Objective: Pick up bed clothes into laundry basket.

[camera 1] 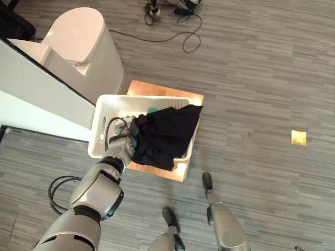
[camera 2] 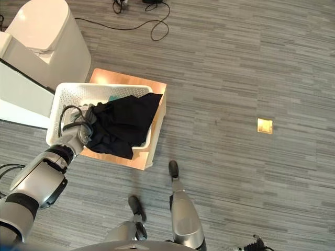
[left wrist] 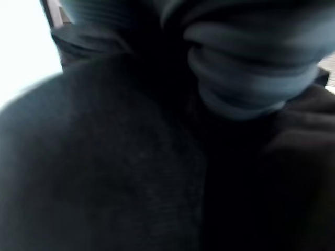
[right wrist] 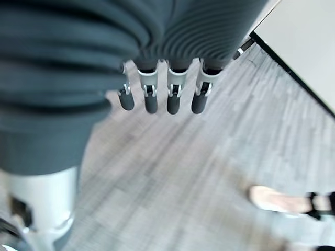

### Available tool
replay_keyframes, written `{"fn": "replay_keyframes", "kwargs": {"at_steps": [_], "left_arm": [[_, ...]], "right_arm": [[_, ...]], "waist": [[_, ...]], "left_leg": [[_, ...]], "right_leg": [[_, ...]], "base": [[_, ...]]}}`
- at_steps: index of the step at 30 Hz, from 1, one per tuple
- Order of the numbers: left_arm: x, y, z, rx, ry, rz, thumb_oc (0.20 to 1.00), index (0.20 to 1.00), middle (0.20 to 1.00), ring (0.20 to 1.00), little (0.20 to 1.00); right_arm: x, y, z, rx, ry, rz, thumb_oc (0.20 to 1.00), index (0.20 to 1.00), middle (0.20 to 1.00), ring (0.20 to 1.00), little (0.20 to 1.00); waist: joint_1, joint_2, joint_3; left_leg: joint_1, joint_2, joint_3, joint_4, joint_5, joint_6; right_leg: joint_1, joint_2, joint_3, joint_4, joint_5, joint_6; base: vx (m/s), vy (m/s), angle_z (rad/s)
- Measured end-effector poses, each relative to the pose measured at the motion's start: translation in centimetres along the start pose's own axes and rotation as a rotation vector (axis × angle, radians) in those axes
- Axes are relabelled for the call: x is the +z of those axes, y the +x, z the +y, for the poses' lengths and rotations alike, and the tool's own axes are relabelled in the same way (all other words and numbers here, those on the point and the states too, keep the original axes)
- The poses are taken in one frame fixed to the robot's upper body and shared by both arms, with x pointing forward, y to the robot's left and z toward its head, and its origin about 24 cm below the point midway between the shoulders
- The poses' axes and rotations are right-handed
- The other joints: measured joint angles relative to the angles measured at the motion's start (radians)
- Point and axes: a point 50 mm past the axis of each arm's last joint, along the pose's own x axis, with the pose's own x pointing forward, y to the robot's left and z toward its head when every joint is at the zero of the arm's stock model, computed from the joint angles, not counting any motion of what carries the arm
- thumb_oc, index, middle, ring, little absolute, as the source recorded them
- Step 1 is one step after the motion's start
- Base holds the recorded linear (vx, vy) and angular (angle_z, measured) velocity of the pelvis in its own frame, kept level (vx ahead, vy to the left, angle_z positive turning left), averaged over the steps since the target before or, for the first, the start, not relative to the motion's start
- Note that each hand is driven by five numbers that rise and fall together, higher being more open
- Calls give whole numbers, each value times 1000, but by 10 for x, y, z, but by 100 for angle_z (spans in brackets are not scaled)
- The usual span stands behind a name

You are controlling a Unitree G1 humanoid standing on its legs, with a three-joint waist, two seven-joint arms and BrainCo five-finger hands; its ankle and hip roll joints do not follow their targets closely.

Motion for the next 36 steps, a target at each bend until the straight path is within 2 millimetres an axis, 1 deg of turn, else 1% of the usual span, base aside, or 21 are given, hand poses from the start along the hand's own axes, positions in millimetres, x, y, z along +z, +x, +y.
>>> {"fn": "replay_keyframes", "kwargs": {"at_steps": [2, 5, 7, 9, 10, 11, 12, 13, 14, 15, 17, 19, 23, 26, 27, 29, 31, 33, 34, 35, 36], "left_arm": [[-31, 6, 28, 71, 47, 61, 200, 200, 200, 200, 200], [-81, 5, 71, 158, 130, 158, 200, 200, 200, 200, 200], [-76, 6, 72, 161, 130, 116, 200, 200, 200, 200, 200], [-74, 6, 73, 166, 124, 107, 200, 200, 200, 200, 200], [-71, 7, 76, 175, 119, 95, 310, 310, 310, 310, 310], [-71, 7, 77, 180, 109, 98, 460, 460, 460, 460, 460], [-69, 8, 78, 186, 85, 91, 1000, 1000, 1000, 1000, 1000], [-67, 8, 78, 189, 66, 89, 1000, 1000, 1000, 1000, 1000], [-65, 9, 77, 186, 21, 86, 200, 200, 200, 200, 200], [-58, 9, 73, 177, -70, 72, 200, 200, 200, 200, 200], [-51, 8, 69, 162, -157, 32, 200, 200, 200, 200, 200], [-37, 9, 67, 163, -231, -5, 200, 200, 200, 200, 200], [-16, 10, 63, 155, -260, -79, 200, 200, 200, 200, 200], [3, 9, 69, 171, -289, -162, 200, 200, 200, 200, 200], [13, 9, 71, 176, -303, -196, 200, 200, 200, 200, 200], [24, 8, 75, 188, -321, -235, 200, 200, 200, 200, 200], [42, 5, 76, 196, -350, -294, 200, 200, 200, 200, 200], [57, 3, 71, 182, -377, -333, 200, 200, 200, 200, 200], [72, 0, 63, 161, -406, -363, 200, 200, 200, 200, 200], [77, -2, 60, 151, -410, -375, 200, 200, 200, 200, 200], [88, -5, 52, 125, -414, -403, 200, 200, 200, 200, 200]], "right_arm": [[15, 3, -4, -8, 7, -56, 1000, 1000, 1000, 1000, 1000], [21, 3, -2, 4, 3, -87, 1000, 1000, 1000, 1000, 1000], [20, 2, 1, 14, 18, -85, 1000, 1000, 1000, 1000, 1000], [21, 1, 2, 18, 21, -92, 1000, 1000, 1000, 1000, 1000], [21, 1, 2, 24, 22, -92, 1000, 1000, 1000, 1000, 1000], [21, 2, 2, 31, 25, -92, 1000, 1000, 1000, 1000, 1000], [21, 2, 0, 36, 29, -92, 1000, 1000, 1000, 1000, 1000], [21, 2, 0, 38, 32, -91, 1000, 1000, 1000, 1000, 1000], [21, 2, -1, 41, 33, -92, 1000, 1000, 1000, 1000, 1000], [23, 2, -2, 42, 34, -101, 1000, 1000, 1000, 1000, 1000], [27, 3, -7, 32, 33, -126, 1000, 1000, 1000, 1000, 1000], [27, 4, -11, 22, 29, -129, 1000, 1000, 1000, 1000, 1000], [27, 4, -12, 21, 27, -128, 1000, 1000, 1000, 1000, 1000], [26, 4, -11, 24, 27, -123, 1000, 1000, 1000, 1000, 1000], [26, 4, -11, 24, 27, -122, 1000, 1000, 1000, 1000, 1000], [26, 4, -10, 25, 28, -120, 1000, 1000, 1000, 1000, 1000], [25, 3, -8, 31, 27, -112, 1000, 1000, 1000, 1000, 1000], [24, 3, -8, 31, 27, -107, 1000, 1000, 1000, 1000, 1000], [21, 4, -8, 31, 23, -92, 1000, 1000, 1000, 1000, 1000], [21, 4, -8, 31, 24, -94, 1000, 1000, 1000, 1000, 1000], [21, 4, -8, 30, 23, -91, 1000, 1000, 1000, 1000, 1000]], "waist": [[4, -1, 1], [8, 0, 1], [24, 0, 2], [26, -2, 6], [25, -2, 8], [26, -4, 9], [25, -5, 10], [25, -5, 10], [24, -7, 11], [25, -11, 14], [21, -13, 15], [22, -14, 15], [19, -17, 15], [18, -20, 15], [13, -21, 16], [6, -22, 15], [2, -22, 15], [-3, -22, 15], [-3, -22, 15], [-4, -22, 15], [-5, -22, 15]], "left_leg": [[2, 1, 0, 0, 0, 0], [1, 1, 0, -3, 1, -2], [-1, -1, -2, -5, 2, -3], [-6, -3, -6, -5, 2, -4], [-16, -3, -9, -5, 3, -5], [-26, -3, -14, -5, 5, -6], [-35, -3, -17, -4, 7, -7], [-40, -3, -21, -4, 9, -7], [-46, -1, -25, -1, 10, -8], [-50, 3, -29, 0, 14, -11], [-49, 5, -28, 0, 14, -12], [-48, 4, -28, 0, 13, -12], [-45, 0, -29, 0, 13, -12], [-42, -1, -31, -5, 14, -12], [-34, 0, -30, -5, 13, -12], [-32, -1, -29, -5, 13, -12], [-29, -2, -28, -5, 14, -12], [-24, -3, -23, -5, 13, -12], [-19, -4, -16, -5, 13, -11], [-18, -5, -13, -5, 13, -11], [-17, -7, -4, -5, 13, -11]], "right_leg": [[2, 1, -1, 0, 2, -2], [2, 0, -2, 0, 1, -3], [1, -4, -5, 0, -2, -4], [-1, -8, -9, -1, -11, 0], [-8, -9, -15, -1, -12, 0], [-16, -10, -16, 0, -12, 0], [-24, -10, -17, 0, -11, 0], [-29, -10, -19, 0, -10, 0], [-34, -8, -23, 0, -8, -3], [-35, -4, -27, 0, 2, -16], [-35, -2, -27, 0, 2, -17], [-32, -3, -27, 0, 3, -17], [-26, -9, -29, 0, 3, -17], [-23, -10, -28, 0, 3, -17], [-16, -9, -27, 0, 0, -13], [-13, -10, -27, 0, -5, -7], [-13, -10, -24, 0, -4, -7], [-12, -10, -17, 0, -3, -9], [-11, -9, -11, 0, 0, -12], [-11, -8, -8, 0, 0, -12], [-13, -8, -1, 0, -1, -12]], "base": [[0, 0, 0], [-8, -1, 1], [-36, -9, 5], [-45, -11, 9], [-39, -14, 10], [-27, -16, 9], [-10, -9, 6], [-7, -4, 7], [-2, -4, 9], [5, 1, 6], [0, 0, 0], [10, 4, 3], [4, 1, 3], [0, 0, 0], [0, 0, 0], [0, 0, 0], [8, -2, -3], [10, 8, -10], [-2, 21, -12], [-8, 24, -14], [-16, 26, -11]]}}
